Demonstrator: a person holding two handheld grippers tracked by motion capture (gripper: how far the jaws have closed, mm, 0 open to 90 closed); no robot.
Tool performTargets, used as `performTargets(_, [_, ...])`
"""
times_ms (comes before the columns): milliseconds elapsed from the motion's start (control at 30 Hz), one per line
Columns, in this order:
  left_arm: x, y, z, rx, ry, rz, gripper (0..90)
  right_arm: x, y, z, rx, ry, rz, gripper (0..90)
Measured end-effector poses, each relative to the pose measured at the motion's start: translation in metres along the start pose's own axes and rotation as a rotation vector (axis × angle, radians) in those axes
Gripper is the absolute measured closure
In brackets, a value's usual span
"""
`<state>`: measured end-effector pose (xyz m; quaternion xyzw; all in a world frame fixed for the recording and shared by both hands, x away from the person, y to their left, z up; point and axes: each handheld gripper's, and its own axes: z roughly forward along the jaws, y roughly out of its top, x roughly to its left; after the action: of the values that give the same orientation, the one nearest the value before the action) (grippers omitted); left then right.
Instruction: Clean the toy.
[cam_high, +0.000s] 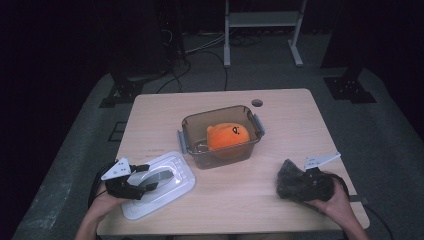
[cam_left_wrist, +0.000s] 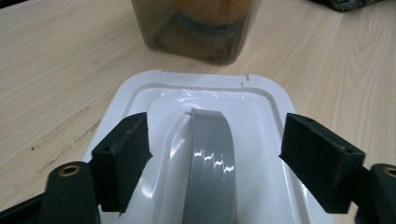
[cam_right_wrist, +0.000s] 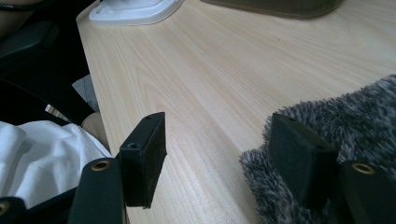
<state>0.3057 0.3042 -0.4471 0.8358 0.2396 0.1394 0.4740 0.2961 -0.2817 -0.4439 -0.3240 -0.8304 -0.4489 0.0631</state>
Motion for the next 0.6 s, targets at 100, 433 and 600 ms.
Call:
performTargets(100, [0.001, -0.003, 0.001, 0.001, 0.001, 0.0, 28.3, 0.0, 0.0, 0.0, -0.001, -0.001, 0.001, 35.9])
performTargets(433, [0.004, -0.01, 0.004, 0.023, -0.019, -0.018, 45.3, 0.0, 0.0, 0.0, 0.003, 0.0, -0.002, 35.9])
performTargets(600, [0.002, -0.011, 0.007, 0.047, -0.026, 0.012, 59.0, 0.001, 0.0, 0.0, 0.002, 0.0, -0.002, 35.9])
